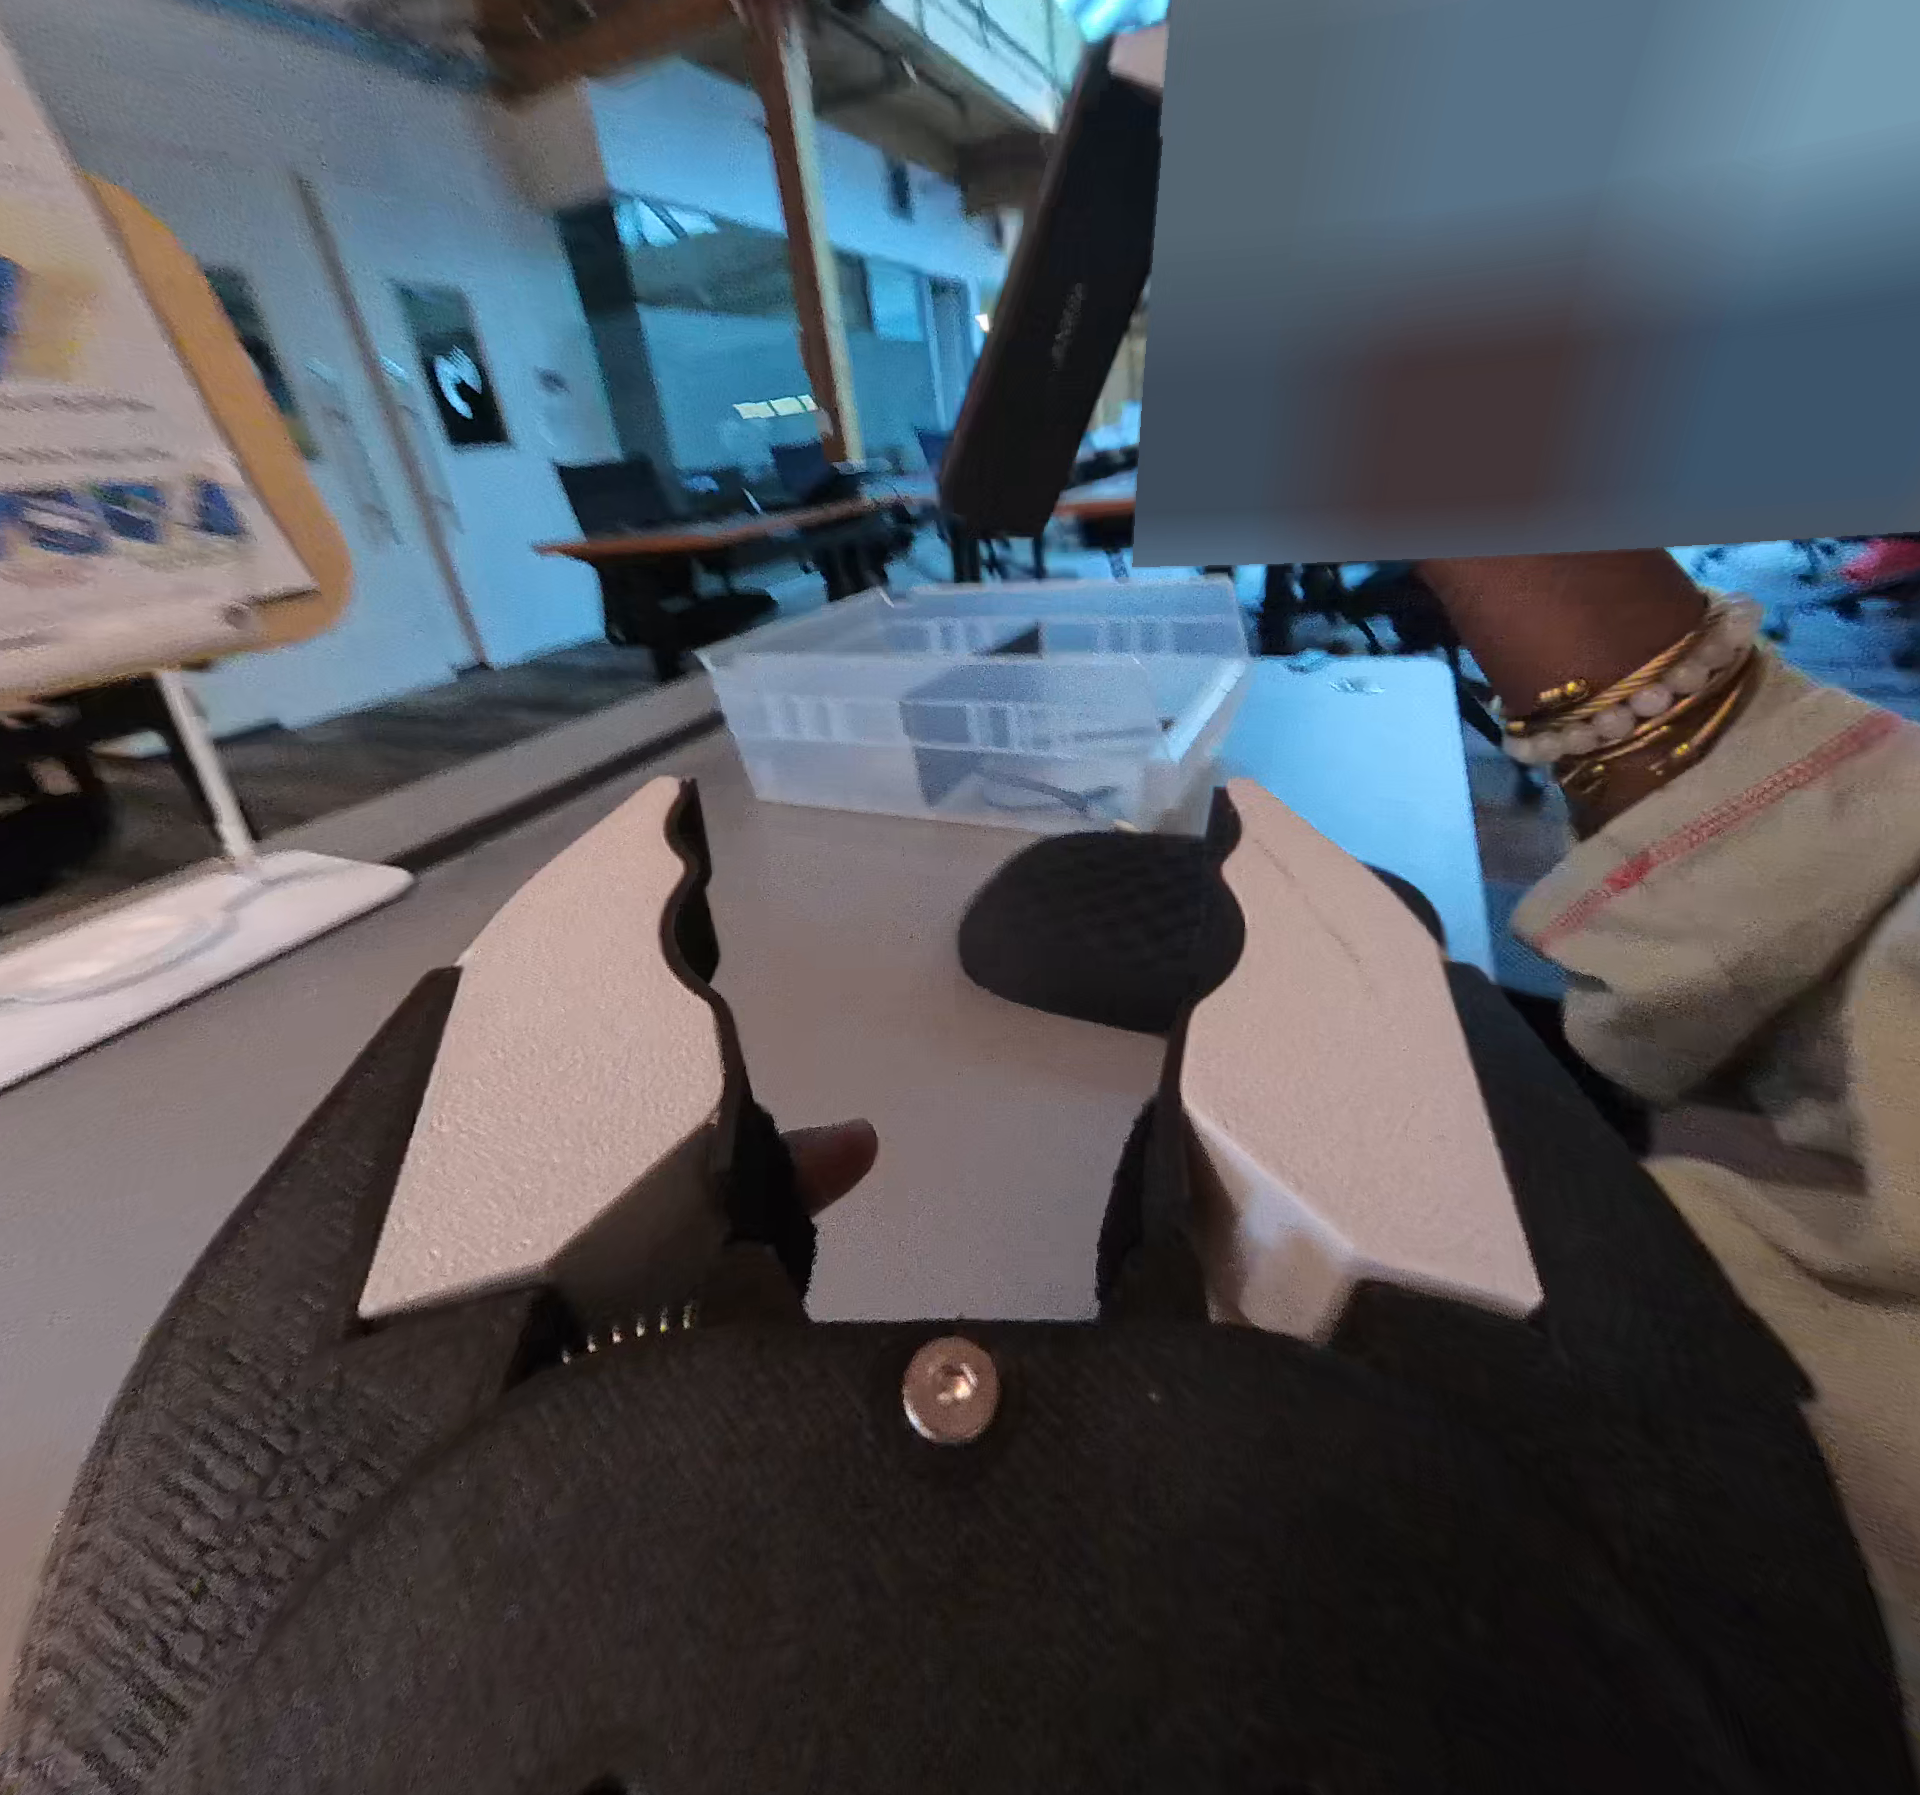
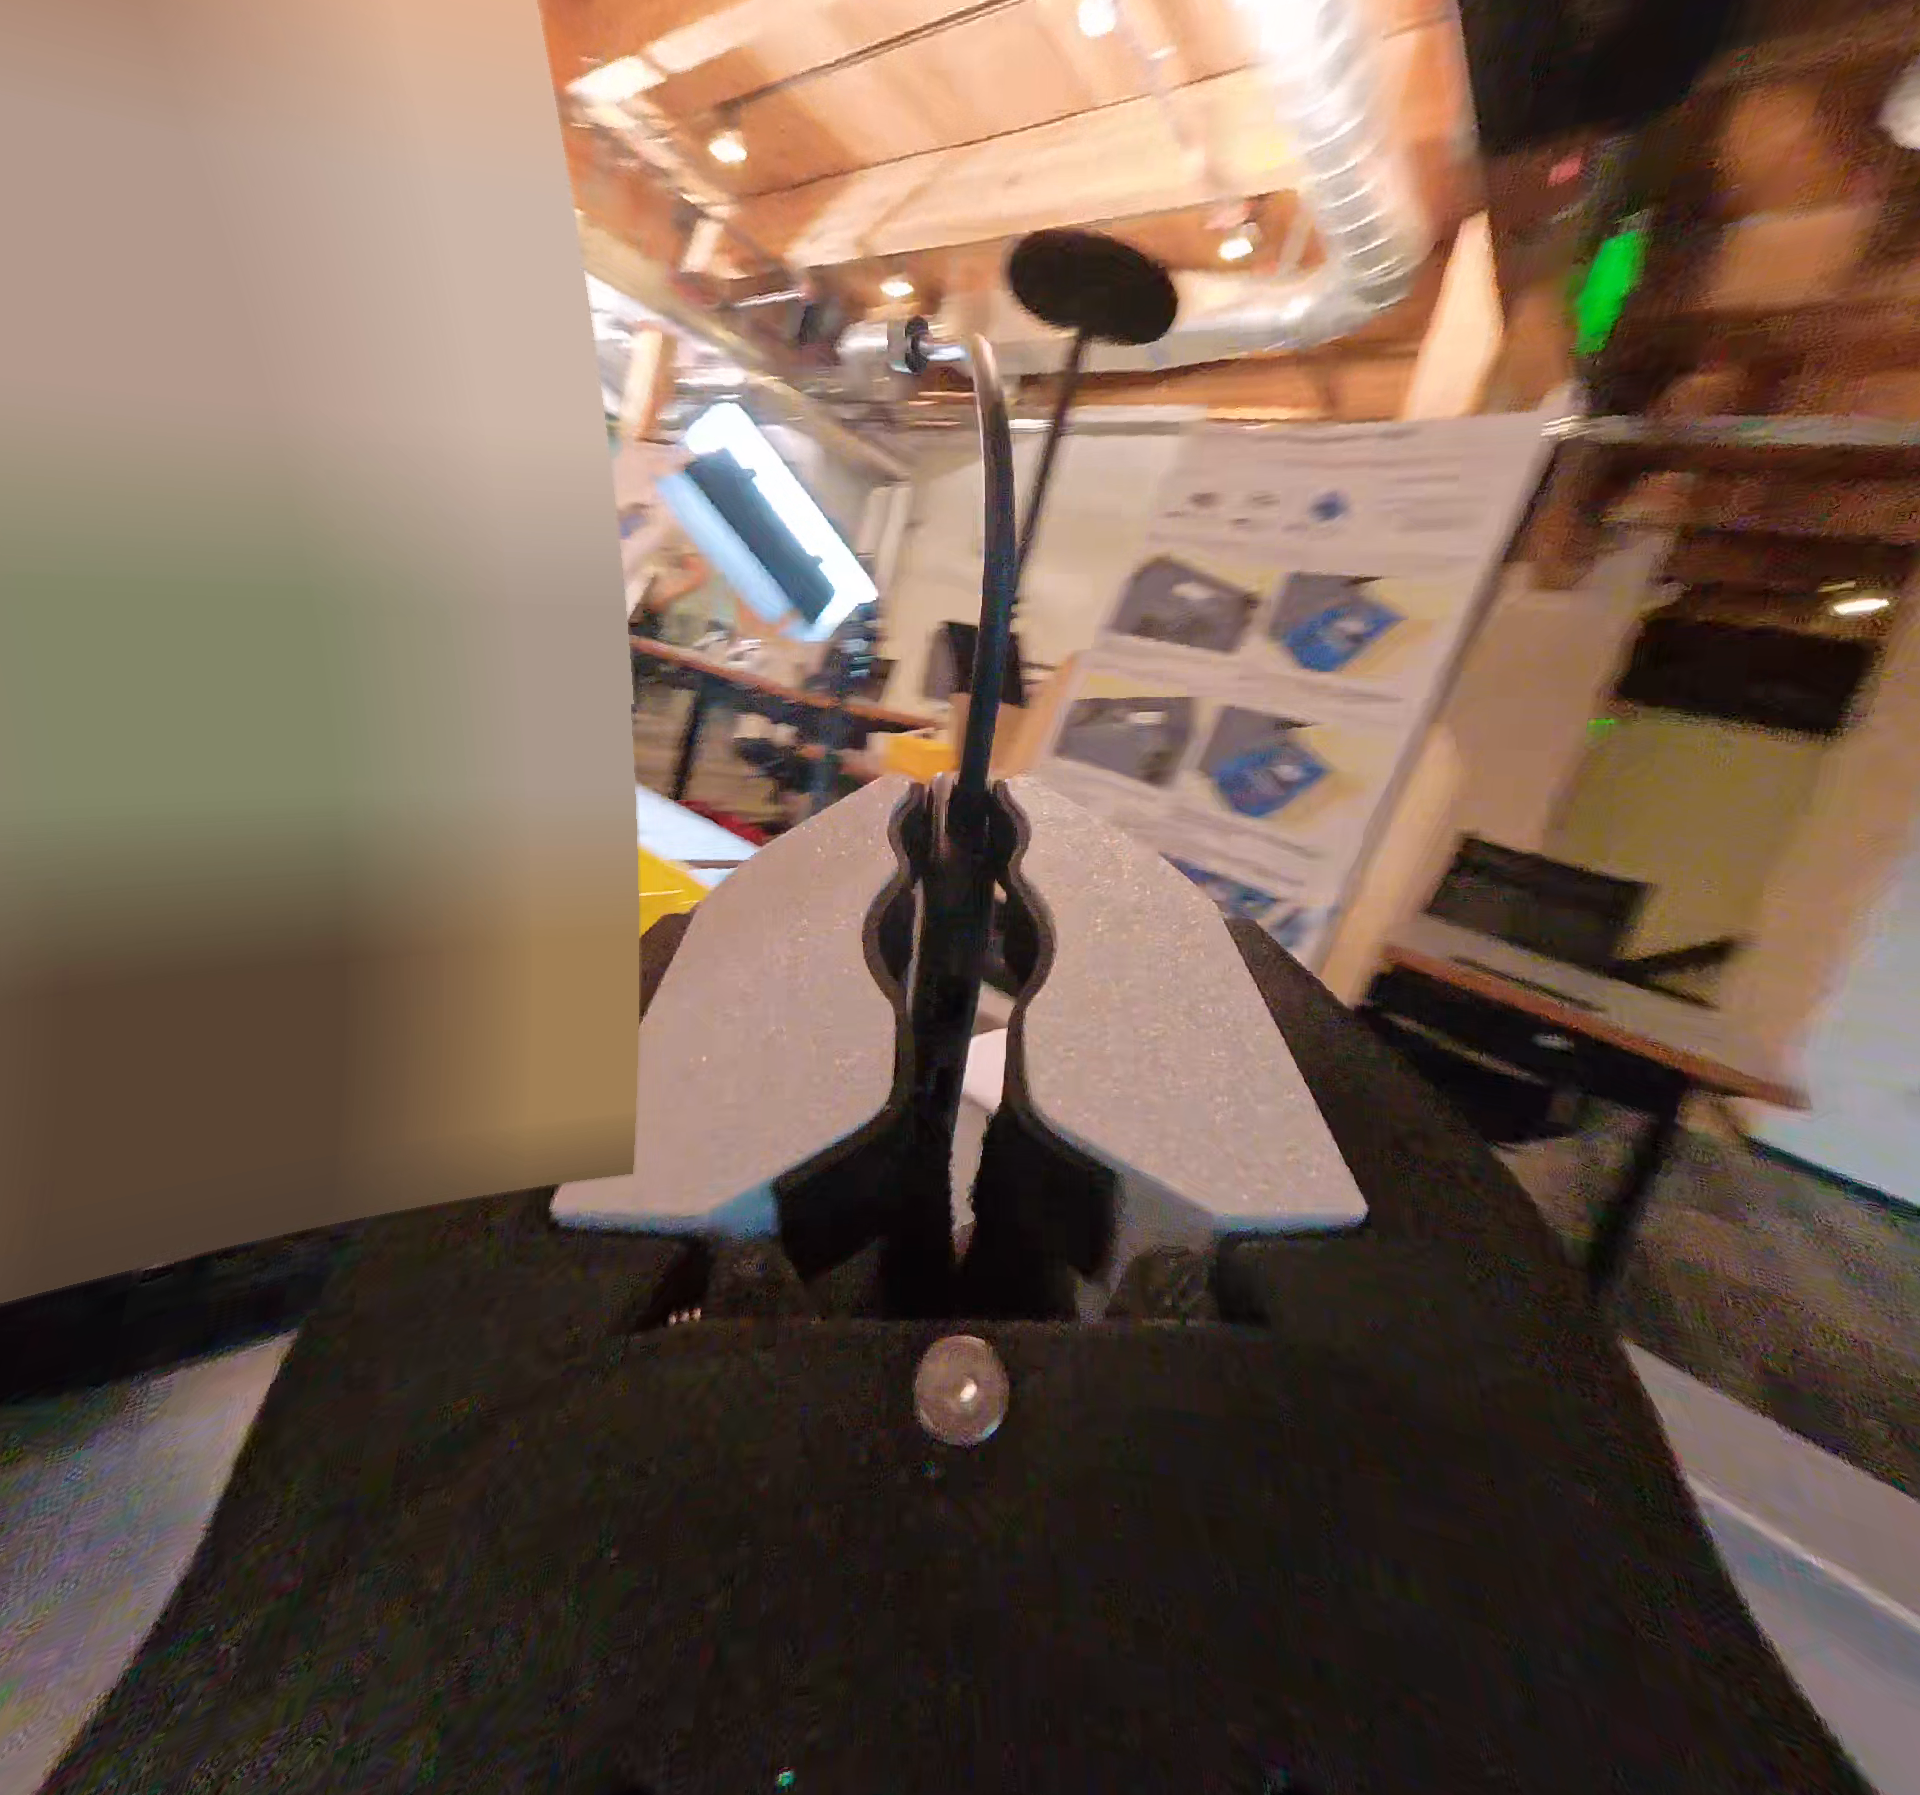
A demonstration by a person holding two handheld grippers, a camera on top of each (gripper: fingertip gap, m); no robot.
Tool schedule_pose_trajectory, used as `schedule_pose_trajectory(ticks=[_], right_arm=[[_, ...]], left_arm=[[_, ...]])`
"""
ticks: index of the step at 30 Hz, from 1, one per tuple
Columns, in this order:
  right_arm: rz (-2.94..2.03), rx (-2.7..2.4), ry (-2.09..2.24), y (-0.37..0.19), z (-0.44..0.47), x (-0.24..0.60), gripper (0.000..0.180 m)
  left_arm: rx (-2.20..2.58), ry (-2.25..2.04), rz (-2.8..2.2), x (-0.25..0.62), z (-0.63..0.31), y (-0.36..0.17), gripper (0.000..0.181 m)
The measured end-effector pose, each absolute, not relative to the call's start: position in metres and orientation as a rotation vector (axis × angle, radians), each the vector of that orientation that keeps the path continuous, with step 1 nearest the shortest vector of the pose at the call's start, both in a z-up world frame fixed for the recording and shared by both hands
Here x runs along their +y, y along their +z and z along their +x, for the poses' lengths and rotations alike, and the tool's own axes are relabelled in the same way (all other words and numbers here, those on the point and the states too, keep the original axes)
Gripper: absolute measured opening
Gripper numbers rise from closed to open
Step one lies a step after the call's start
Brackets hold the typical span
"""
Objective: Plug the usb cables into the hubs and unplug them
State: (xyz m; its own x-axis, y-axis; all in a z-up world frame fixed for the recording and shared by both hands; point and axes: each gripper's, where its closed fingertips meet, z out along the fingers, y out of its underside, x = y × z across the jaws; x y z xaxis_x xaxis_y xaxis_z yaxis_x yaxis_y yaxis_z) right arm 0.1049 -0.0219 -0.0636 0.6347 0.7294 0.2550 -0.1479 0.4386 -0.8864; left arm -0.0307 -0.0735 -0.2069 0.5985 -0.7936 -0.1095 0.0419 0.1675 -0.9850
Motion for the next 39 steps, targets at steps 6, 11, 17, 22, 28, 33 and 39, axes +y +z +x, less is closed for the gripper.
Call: schedule_pose_trajectory(ticks=[6,11,17,22,28,33,39], right_arm=[[-1.044,-0.516,0.193,-0.064,0.196,0.075,0.012],[-1.229,-0.812,-0.107,-0.119,0.214,0.141,0.012],[-1.531,-1.209,-0.448,-0.173,0.249,0.164,0.012],[-1.551,-1.386,-0.577,-0.173,0.262,0.165,0.012],[-1.653,-1.669,-0.363,-0.215,0.242,0.177,0.012],[-1.836,-1.659,-0.195,-0.250,0.244,0.187,0.012],[-1.927,-1.553,-0.117,-0.263,0.244,0.187,0.020]], left_arm=[[0.538,-0.673,-1.158,-0.059,-0.056,-0.198,0.077],[0.523,-0.638,-1.126,-0.057,-0.062,-0.195,0.072],[0.550,-0.613,-1.124,-0.058,-0.060,-0.197,0.071],[0.542,-0.622,-1.126,-0.057,-0.060,-0.196,0.069],[0.551,-0.622,-1.128,-0.057,-0.060,-0.197,0.069],[0.550,-0.628,-1.129,-0.057,-0.059,-0.197,0.068],[0.548,-0.632,-1.129,-0.057,-0.060,-0.197,0.068]])
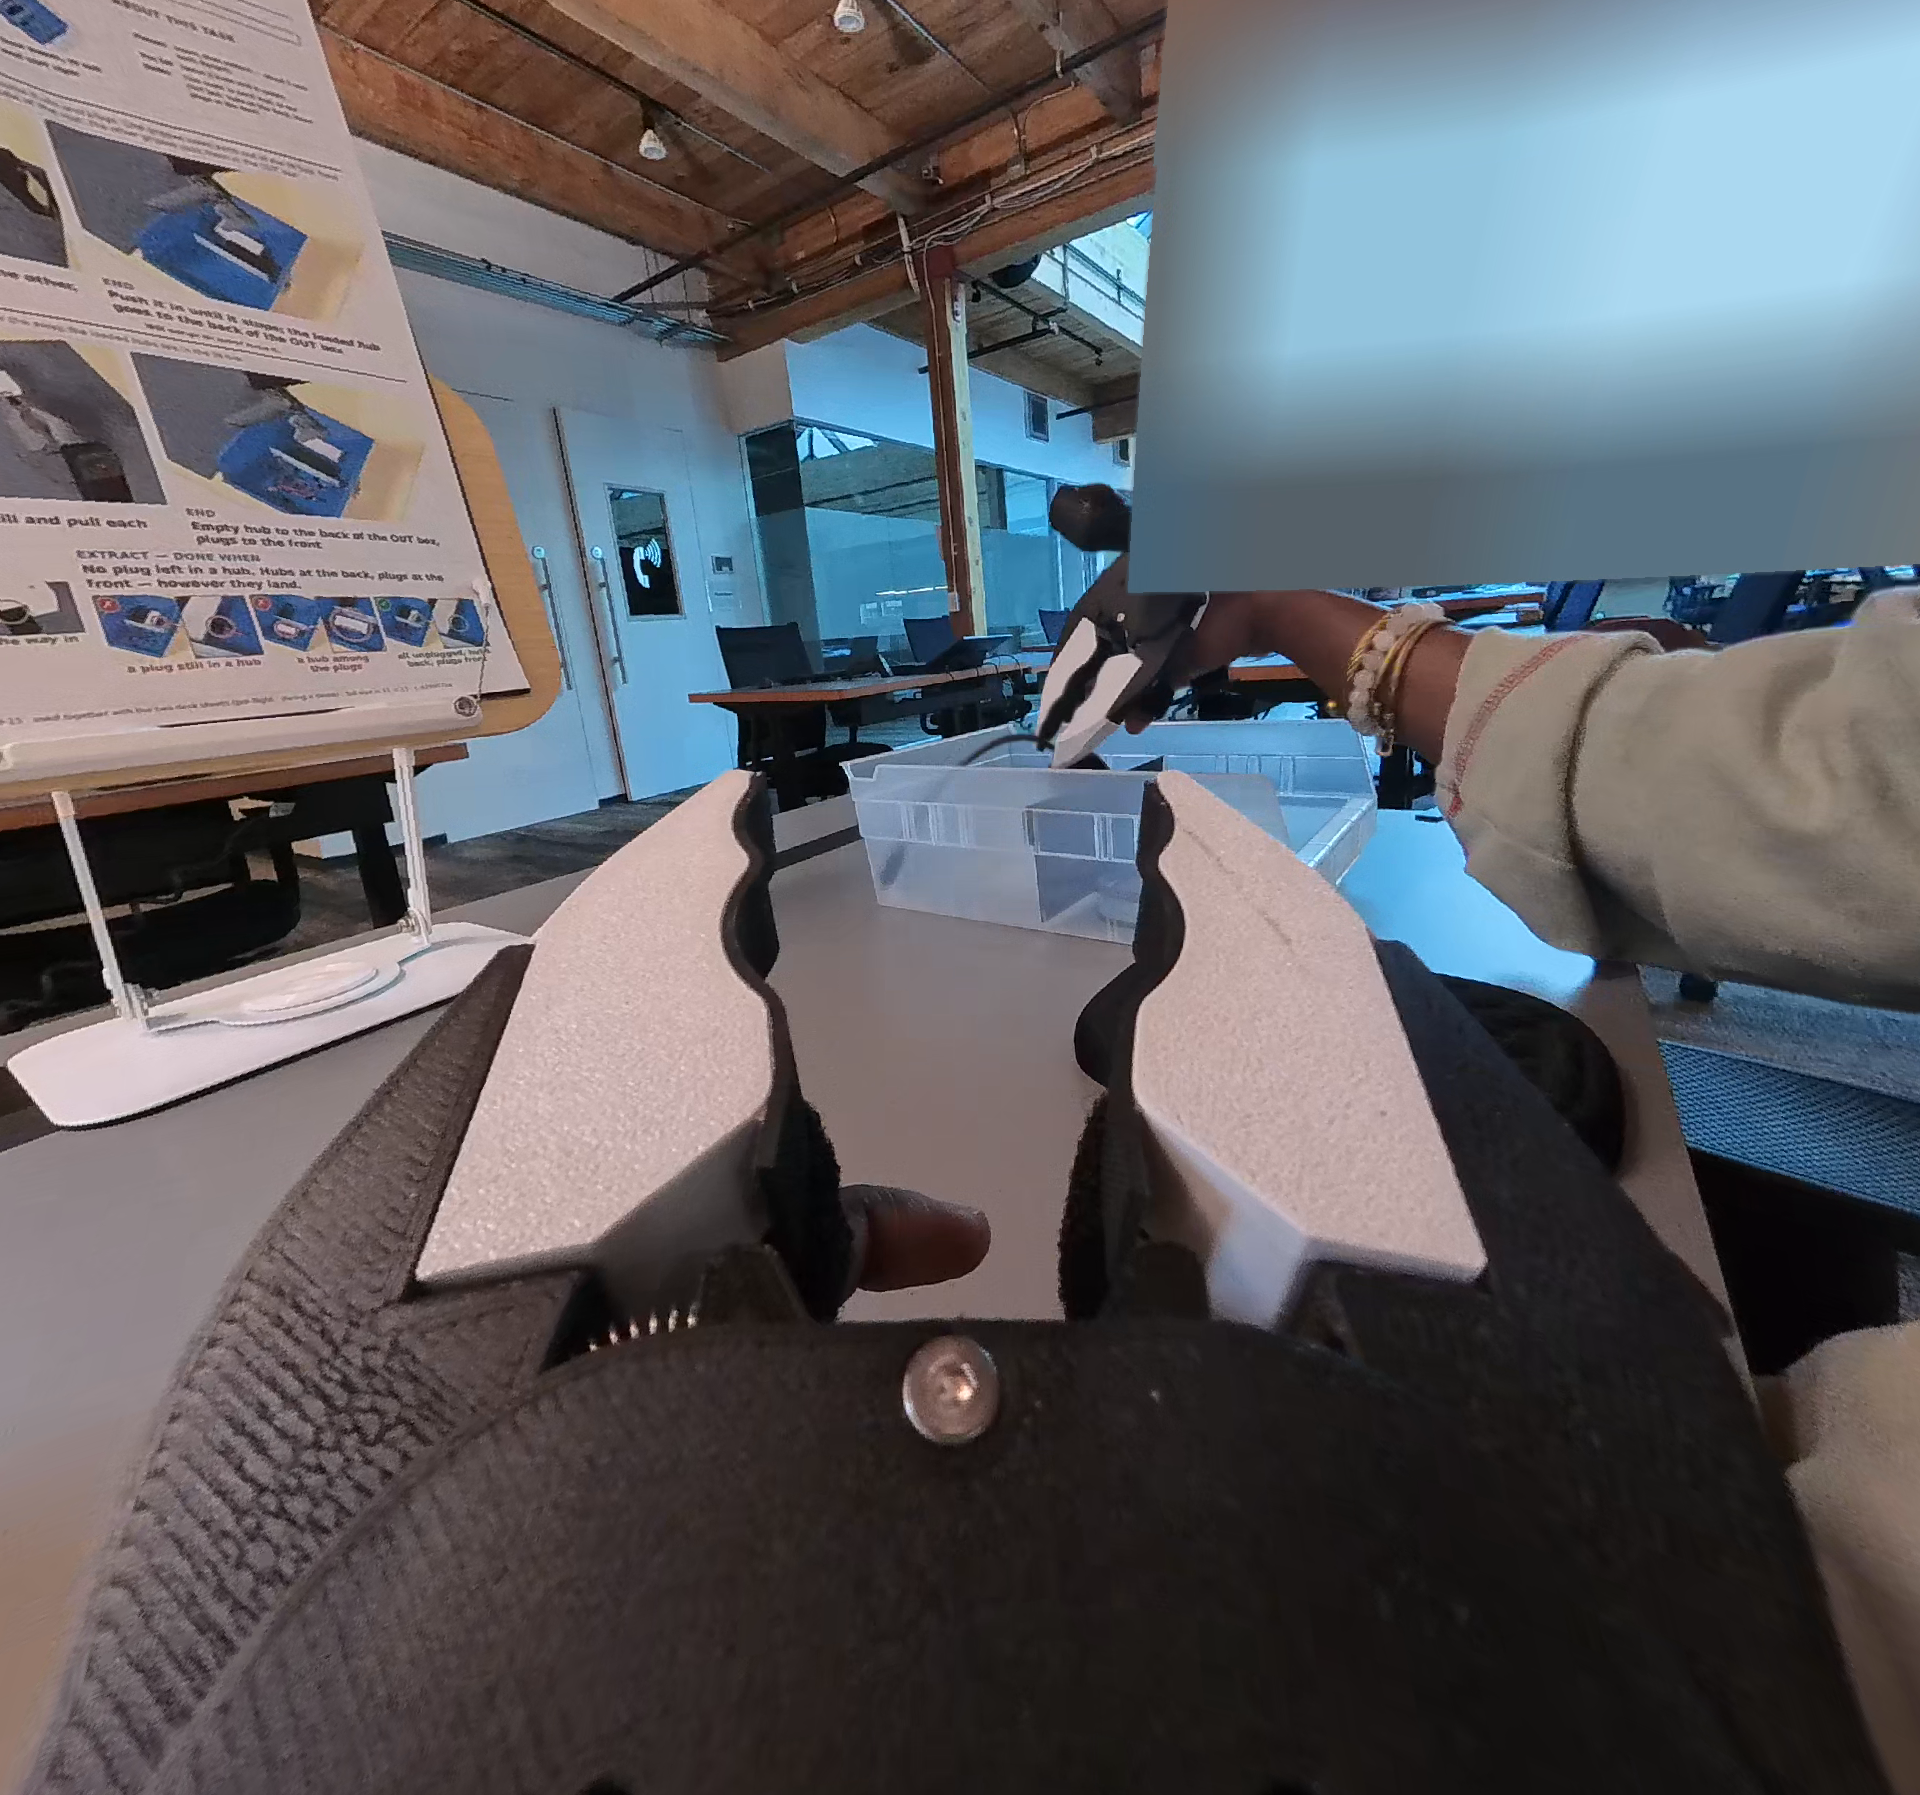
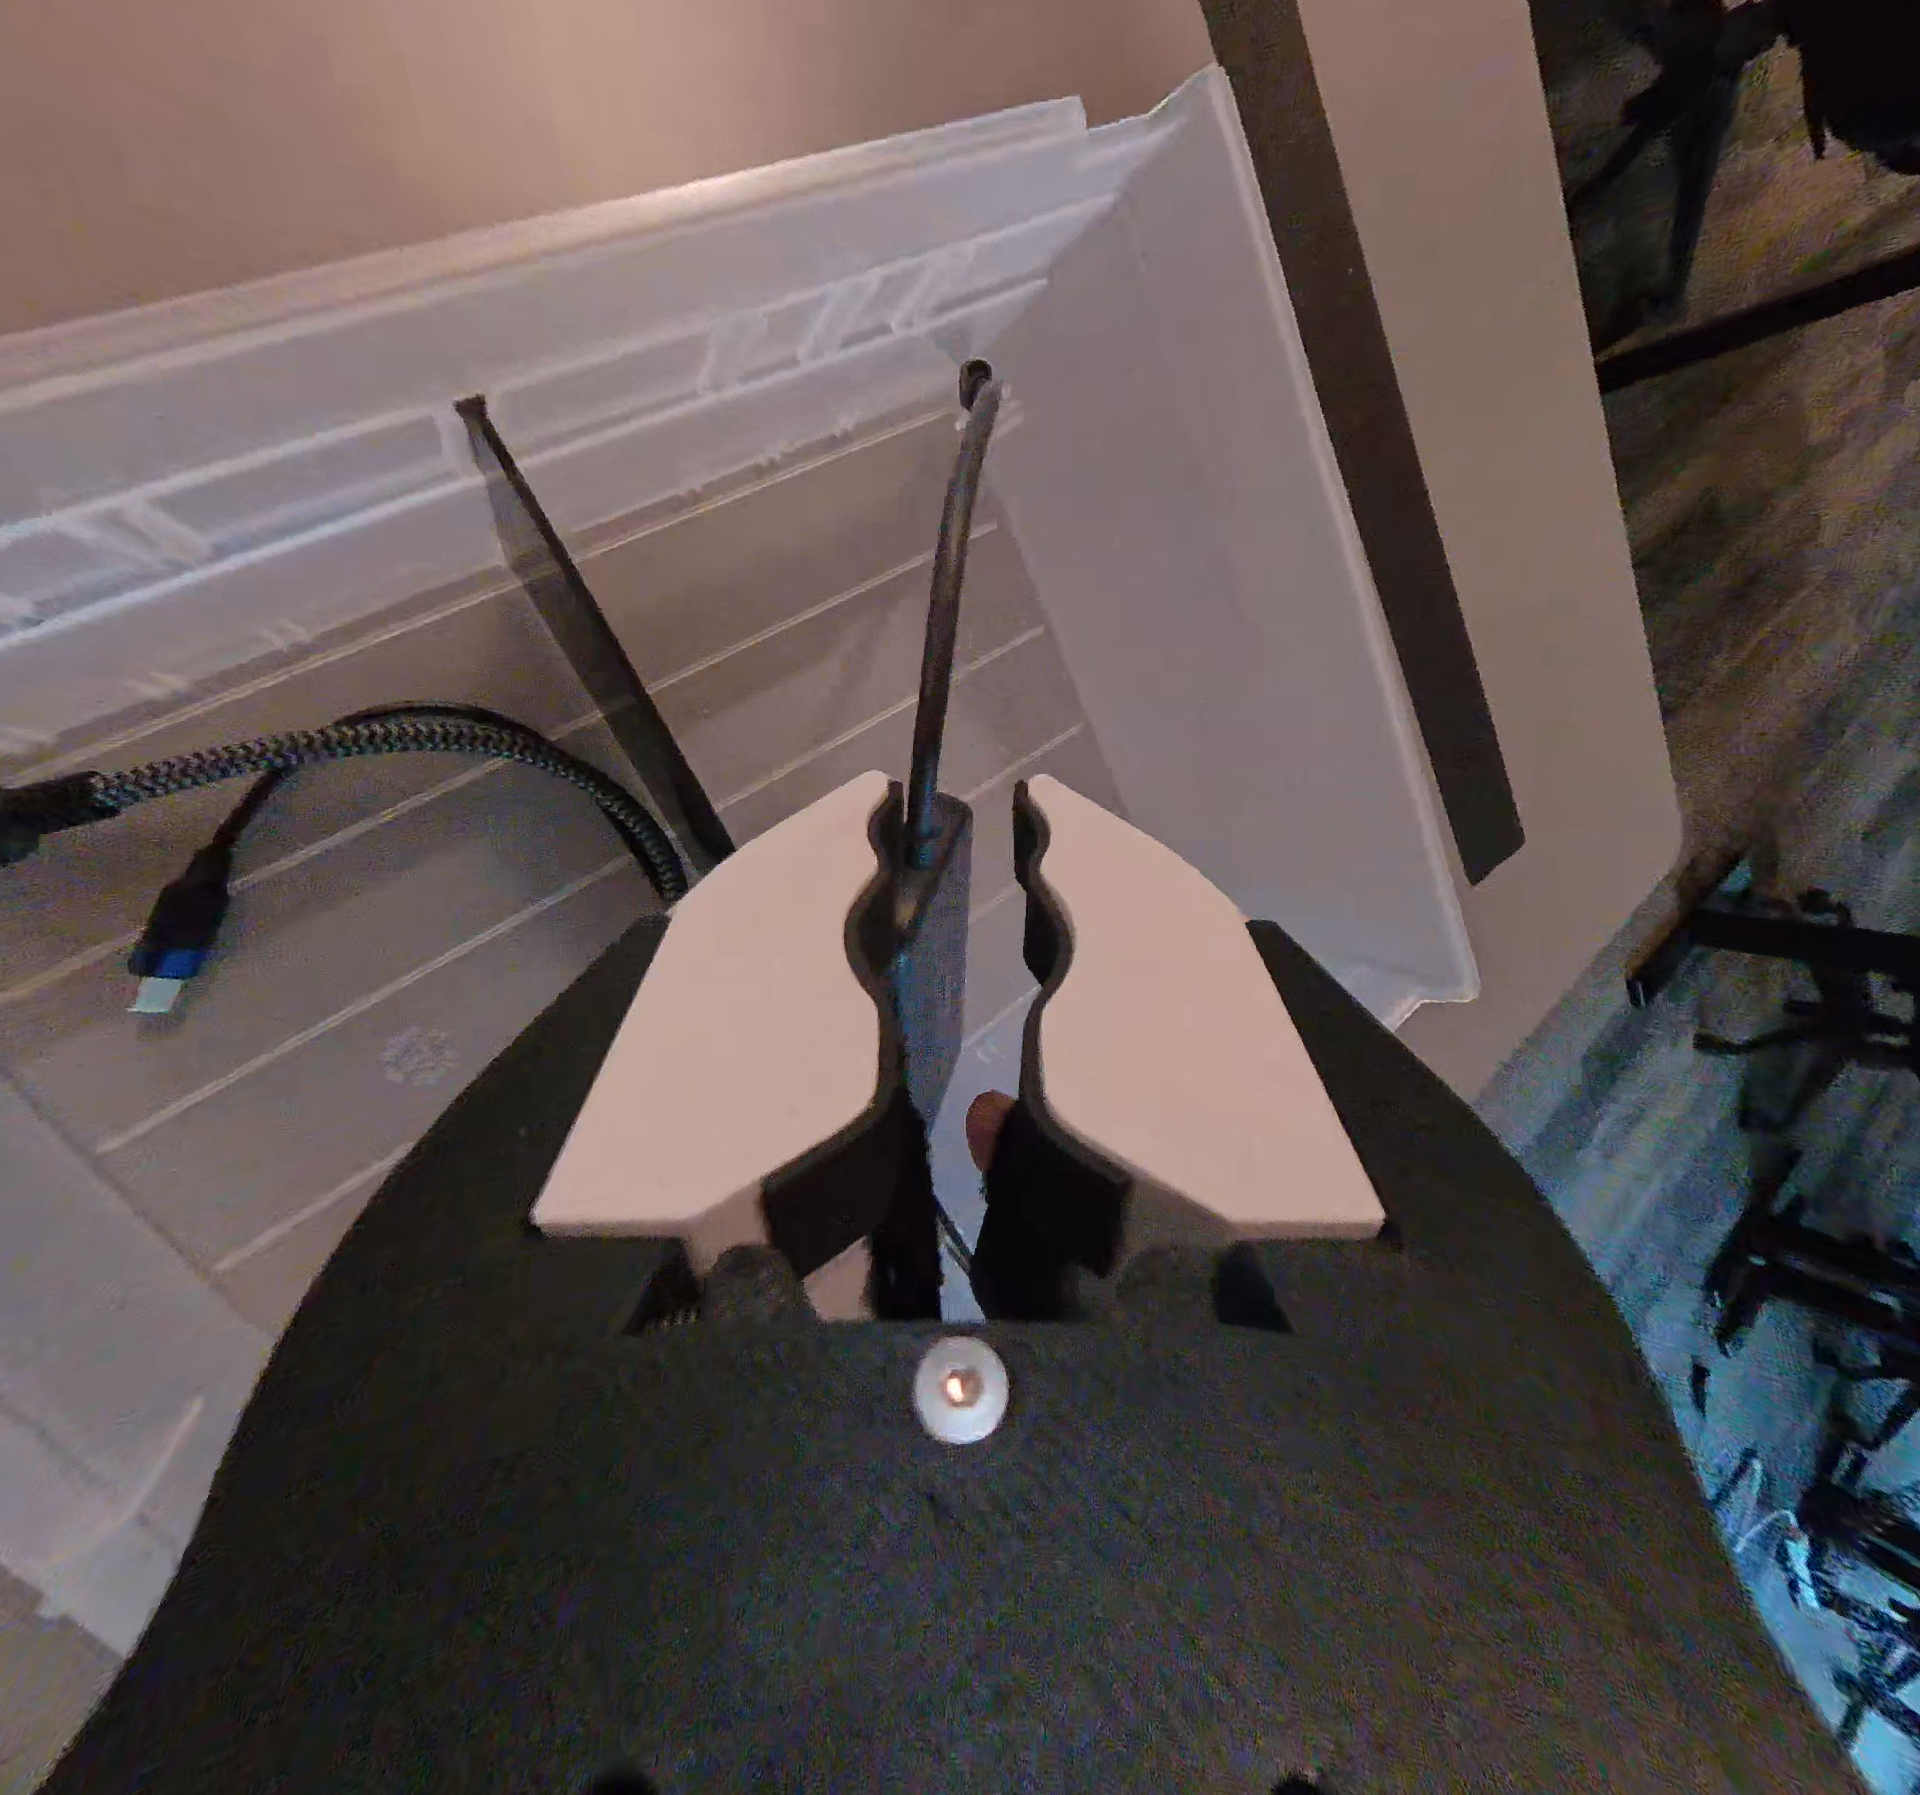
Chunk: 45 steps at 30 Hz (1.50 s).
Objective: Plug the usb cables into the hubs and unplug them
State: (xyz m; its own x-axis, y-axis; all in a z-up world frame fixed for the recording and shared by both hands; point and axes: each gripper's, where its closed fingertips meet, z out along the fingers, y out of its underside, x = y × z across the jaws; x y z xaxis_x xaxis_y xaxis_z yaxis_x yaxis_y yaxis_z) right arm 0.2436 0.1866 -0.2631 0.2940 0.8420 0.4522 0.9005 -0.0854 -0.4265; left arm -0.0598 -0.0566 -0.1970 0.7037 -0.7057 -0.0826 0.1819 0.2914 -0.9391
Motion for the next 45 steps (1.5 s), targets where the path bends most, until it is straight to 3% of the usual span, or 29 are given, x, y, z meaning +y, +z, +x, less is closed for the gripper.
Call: schedule_pose_trajectory(ticks=[6,13,15,24,25,26,29,36,45], right_arm=[[-1.890,-1.412,-0.120,-0.234,0.226,0.176,0.041],[-1.704,-1.005,0.138,-0.169,0.166,0.116,0.109],[-1.714,-0.903,0.183,-0.172,0.161,0.089,0.114],[-2.099,-0.733,0.156,-0.293,0.179,0.029,0.088],[-2.137,-0.697,0.117,-0.298,0.185,0.036,0.078],[-2.161,-0.697,0.102,-0.302,0.185,0.039,0.056],[-2.095,-0.813,0.100,-0.301,0.174,0.046,0.026],[-2.116,-0.904,-0.070,-0.302,0.157,0.087,0.026],[-2.072,-1.049,-0.004,-0.302,0.061,0.094,0.029]], left_arm=[[0.554,-0.626,-1.129,-0.057,-0.059,-0.198,0.068],[0.553,-0.629,-1.128,-0.057,-0.059,-0.197,0.067],[0.553,-0.627,-1.125,-0.057,-0.059,-0.197,0.067],[0.579,-0.604,-1.117,-0.059,-0.056,-0.198,0.066],[0.581,-0.602,-1.117,-0.059,-0.056,-0.198,0.066],[0.582,-0.601,-1.118,-0.059,-0.056,-0.198,0.065],[0.577,-0.609,-1.121,-0.058,-0.056,-0.198,0.065],[0.575,-0.611,-1.115,-0.060,-0.057,-0.198,0.065],[0.577,-0.615,-1.108,-0.060,-0.057,-0.197,0.065]])
